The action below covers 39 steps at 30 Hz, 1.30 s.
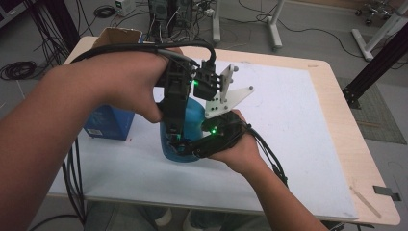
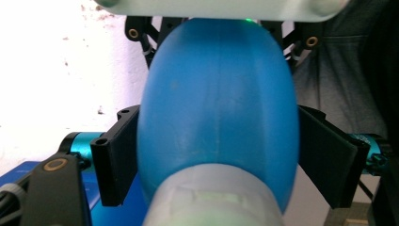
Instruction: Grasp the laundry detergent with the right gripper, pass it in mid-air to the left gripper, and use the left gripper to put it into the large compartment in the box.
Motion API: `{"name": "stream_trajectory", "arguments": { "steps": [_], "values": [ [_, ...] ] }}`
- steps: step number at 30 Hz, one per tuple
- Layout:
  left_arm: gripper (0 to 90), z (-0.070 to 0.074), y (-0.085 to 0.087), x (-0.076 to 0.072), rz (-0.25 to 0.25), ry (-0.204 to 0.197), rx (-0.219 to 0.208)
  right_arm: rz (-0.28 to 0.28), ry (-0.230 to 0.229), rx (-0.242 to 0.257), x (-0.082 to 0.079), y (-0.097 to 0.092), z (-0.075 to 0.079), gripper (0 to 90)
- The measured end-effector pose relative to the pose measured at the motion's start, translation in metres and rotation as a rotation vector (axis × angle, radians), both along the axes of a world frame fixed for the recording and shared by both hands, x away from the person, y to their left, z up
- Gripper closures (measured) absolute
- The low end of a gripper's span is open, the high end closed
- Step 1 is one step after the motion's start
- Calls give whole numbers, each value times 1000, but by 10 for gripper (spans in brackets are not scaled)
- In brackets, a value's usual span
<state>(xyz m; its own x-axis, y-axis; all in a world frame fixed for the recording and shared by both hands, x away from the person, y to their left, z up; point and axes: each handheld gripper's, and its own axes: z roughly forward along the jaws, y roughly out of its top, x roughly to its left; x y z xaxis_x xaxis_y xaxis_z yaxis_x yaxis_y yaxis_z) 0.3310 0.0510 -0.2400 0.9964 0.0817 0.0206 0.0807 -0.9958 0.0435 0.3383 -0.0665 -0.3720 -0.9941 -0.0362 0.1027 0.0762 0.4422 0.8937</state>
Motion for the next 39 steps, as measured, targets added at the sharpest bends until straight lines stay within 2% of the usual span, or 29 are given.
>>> {"name": "stream_trajectory", "arguments": {
  "steps": [30, 34, 39],
  "values": [
    [336, -2, -5, 0, -19, -35, 19, -7, -10, 12, 1, 0, 0, 449],
    [355, -3, -7, -1, -19, -33, 28, -8, 1, 4, 1, -1, 0, 449],
    [361, -2, -6, 0, -17, -27, 20, -7, -7, 14, 2, 0, 0, 450]
  ]
}}
